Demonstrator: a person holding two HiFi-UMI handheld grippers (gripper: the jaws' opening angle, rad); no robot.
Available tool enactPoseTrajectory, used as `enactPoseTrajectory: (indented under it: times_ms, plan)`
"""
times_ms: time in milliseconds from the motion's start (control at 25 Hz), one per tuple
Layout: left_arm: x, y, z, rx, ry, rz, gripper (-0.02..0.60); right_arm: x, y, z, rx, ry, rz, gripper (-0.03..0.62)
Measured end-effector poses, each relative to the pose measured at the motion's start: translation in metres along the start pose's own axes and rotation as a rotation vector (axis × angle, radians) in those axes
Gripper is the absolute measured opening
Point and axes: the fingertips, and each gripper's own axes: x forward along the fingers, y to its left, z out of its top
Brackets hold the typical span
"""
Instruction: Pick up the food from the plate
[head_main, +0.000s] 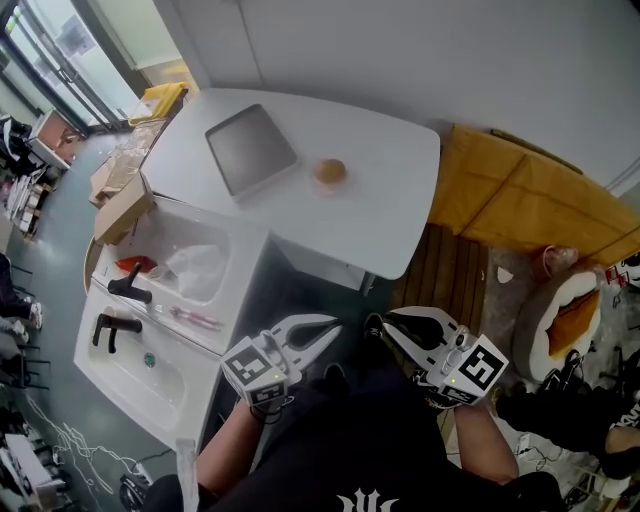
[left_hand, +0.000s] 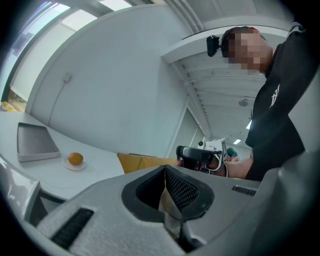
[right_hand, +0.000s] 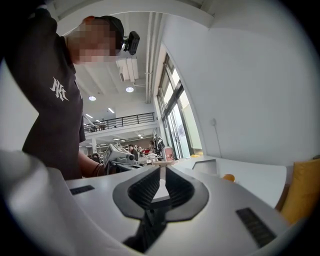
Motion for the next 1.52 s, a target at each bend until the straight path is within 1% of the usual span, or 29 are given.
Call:
enactPoseTrajectory:
  times_ms: [160, 360, 480, 600, 720, 840, 880, 960, 1040, 1280, 1520]
  plan:
    - [0.024, 0.031, 0.011, -0.007, 0.009, 0.031, 0.008, 0.012, -0.041, 0.006, 0.014, 0.011, 0.042, 0.006]
    - [0.058, 0.073, 0.027, -0.042, 0.025, 0.072, 0.008, 0.032, -0.095, 0.021, 0.022, -0.002, 0.11, 0.006]
    - [0.077, 0.089, 0.047, -0.053, 0.001, 0.106, 0.008, 0.039, -0.124, 0.025, 0.029, -0.002, 0.151, 0.006]
    - [0.094, 0.104, 0.074, -0.044, -0.02, 0.157, 0.008, 0.042, -0.146, 0.032, 0.02, -0.002, 0.193, 0.006]
    - [0.099, 0.122, 0.08, -0.029, -0.009, 0.195, 0.008, 0.048, -0.165, 0.039, 0.049, -0.034, 0.236, 0.006]
    - [0.103, 0.13, 0.092, -0.03, -0.045, 0.206, 0.008, 0.056, -0.18, 0.039, 0.072, -0.054, 0.26, 0.006]
    - [0.104, 0.134, 0.094, -0.025, -0.044, 0.218, 0.008, 0.058, -0.184, 0.039, 0.071, -0.055, 0.264, 0.005]
    - [0.103, 0.142, 0.093, -0.007, -0.013, 0.252, 0.008, 0.061, -0.19, 0.041, 0.066, -0.058, 0.274, 0.005]
    - [0.104, 0.149, 0.091, -0.01, -0.003, 0.269, 0.008, 0.063, -0.195, 0.044, 0.068, -0.064, 0.285, 0.006]
    - [0.119, 0.163, 0.09, -0.043, -0.025, 0.238, 0.008, 0.077, -0.203, 0.042, 0.081, -0.065, 0.299, 0.005]
    - [0.111, 0.191, 0.075, -0.088, -0.029, 0.244, 0.008, 0.102, -0.211, 0.037, 0.059, -0.024, 0.293, 0.006]
